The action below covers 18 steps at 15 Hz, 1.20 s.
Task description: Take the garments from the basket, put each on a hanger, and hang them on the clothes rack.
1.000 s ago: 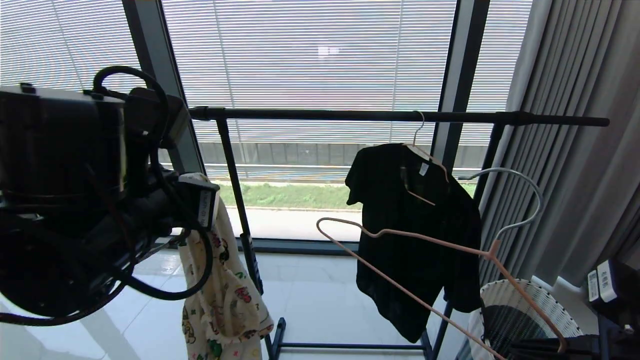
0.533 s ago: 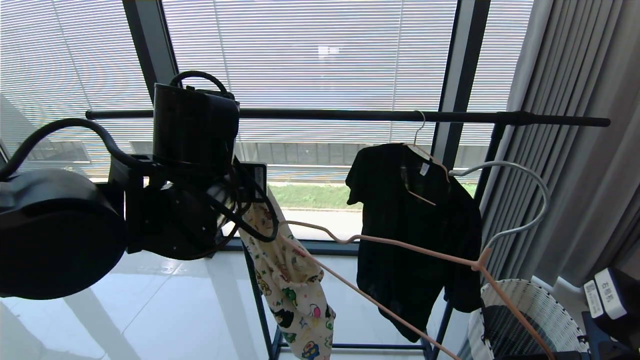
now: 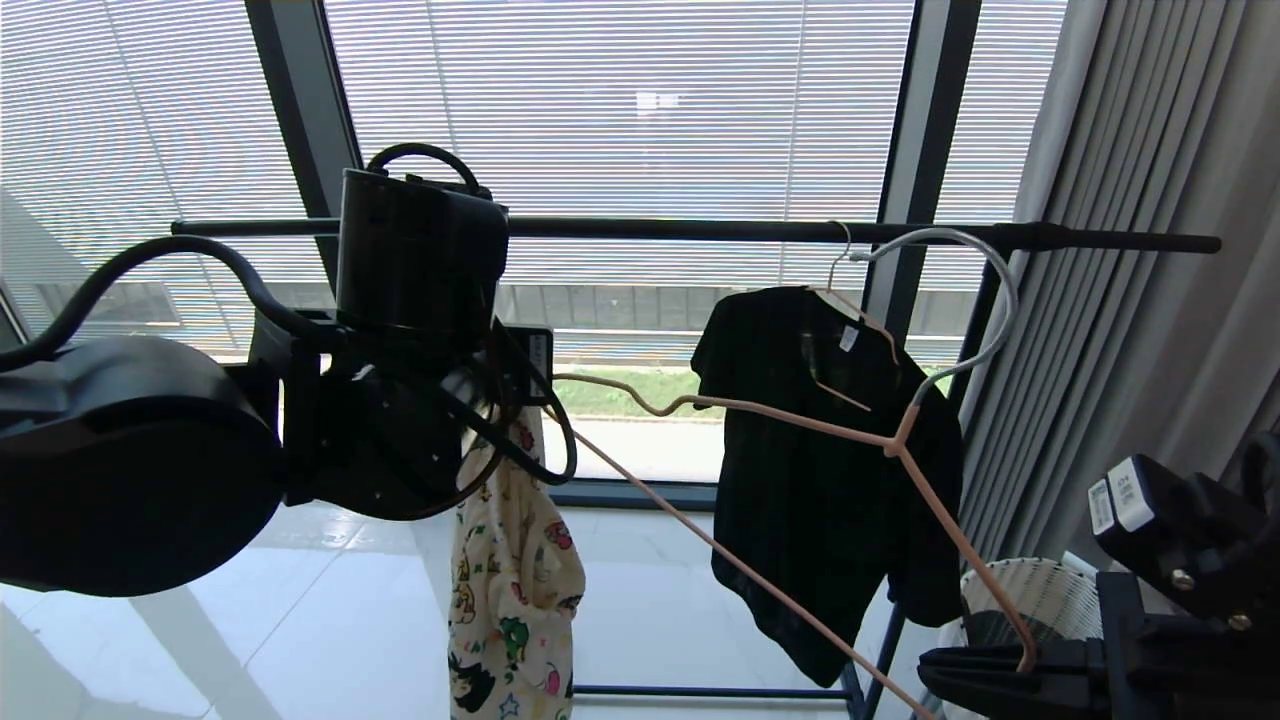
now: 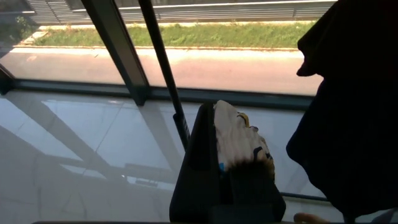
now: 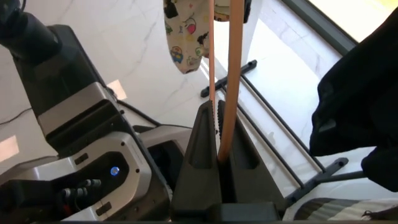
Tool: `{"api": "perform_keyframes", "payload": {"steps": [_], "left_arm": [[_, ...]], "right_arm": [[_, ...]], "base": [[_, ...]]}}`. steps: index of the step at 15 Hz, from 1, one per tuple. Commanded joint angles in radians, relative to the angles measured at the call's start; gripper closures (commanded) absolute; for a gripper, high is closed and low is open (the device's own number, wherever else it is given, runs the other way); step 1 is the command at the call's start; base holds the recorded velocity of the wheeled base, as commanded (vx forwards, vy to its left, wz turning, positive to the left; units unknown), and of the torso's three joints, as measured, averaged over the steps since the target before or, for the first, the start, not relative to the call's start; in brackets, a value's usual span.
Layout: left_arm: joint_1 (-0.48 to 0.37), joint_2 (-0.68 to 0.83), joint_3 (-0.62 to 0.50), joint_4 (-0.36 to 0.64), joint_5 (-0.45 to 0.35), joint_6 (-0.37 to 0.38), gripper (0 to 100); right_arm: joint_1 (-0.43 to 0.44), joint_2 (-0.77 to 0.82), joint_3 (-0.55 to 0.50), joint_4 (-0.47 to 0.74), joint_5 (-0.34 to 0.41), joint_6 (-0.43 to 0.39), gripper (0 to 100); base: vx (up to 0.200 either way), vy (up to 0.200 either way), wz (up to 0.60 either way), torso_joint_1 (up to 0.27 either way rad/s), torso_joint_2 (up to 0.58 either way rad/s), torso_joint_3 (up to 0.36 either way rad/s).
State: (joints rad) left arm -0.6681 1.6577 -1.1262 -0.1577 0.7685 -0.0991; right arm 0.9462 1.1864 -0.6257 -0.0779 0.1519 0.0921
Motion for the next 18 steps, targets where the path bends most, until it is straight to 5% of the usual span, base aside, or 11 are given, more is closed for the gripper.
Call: {"api": "perform_keyframes", "payload": {"steps": [1, 12, 18], "left_arm": [[0.004, 0.001, -0.015, 0.0, 0.015, -0.001, 100], [0.024, -0.021, -0.035, 0.0, 0.035, -0.001, 100], [-0.074, -0.026, -0.035, 0.0, 0.038, -0.001, 100]], "right_arm": [[0.016, 0.053, -0.031, 0.0, 0.001, 0.001, 100], [0.046, 0.142, -0.035, -0.089, -0.008, 0.052, 100], [0.045, 0.254, -0.147, -0.111, -0.009, 0.057, 100]], "base": [[0.0, 0.0, 0.0, 0.0, 0.0, 0.0], [0.0, 0.0, 0.0, 0.0, 0.0, 0.0], [0.0, 0.0, 0.0, 0.0, 0.0, 0.0]]}}
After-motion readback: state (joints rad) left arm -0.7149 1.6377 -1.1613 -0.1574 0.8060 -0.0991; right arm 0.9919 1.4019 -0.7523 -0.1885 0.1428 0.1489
